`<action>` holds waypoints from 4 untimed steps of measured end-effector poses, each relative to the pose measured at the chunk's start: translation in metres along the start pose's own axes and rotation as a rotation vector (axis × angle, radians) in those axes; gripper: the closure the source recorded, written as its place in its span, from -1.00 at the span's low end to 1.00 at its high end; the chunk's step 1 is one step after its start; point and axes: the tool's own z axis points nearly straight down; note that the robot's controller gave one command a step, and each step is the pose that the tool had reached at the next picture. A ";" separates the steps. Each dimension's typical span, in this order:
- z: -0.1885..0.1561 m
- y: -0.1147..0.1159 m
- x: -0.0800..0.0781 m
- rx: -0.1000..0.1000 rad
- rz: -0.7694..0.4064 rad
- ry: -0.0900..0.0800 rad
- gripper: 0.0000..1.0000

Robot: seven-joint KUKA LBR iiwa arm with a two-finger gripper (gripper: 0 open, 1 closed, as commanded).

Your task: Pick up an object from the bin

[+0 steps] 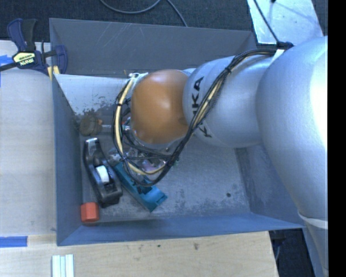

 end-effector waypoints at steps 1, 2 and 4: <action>0.000 0.000 0.000 0.000 0.001 0.000 1.00; -0.022 0.004 0.013 -0.005 -0.058 0.010 1.00; -0.113 -0.013 -0.023 -0.001 -0.429 -0.001 1.00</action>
Offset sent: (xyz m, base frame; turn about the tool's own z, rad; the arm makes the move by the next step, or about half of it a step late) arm -0.0361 -0.0164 0.1499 -0.2613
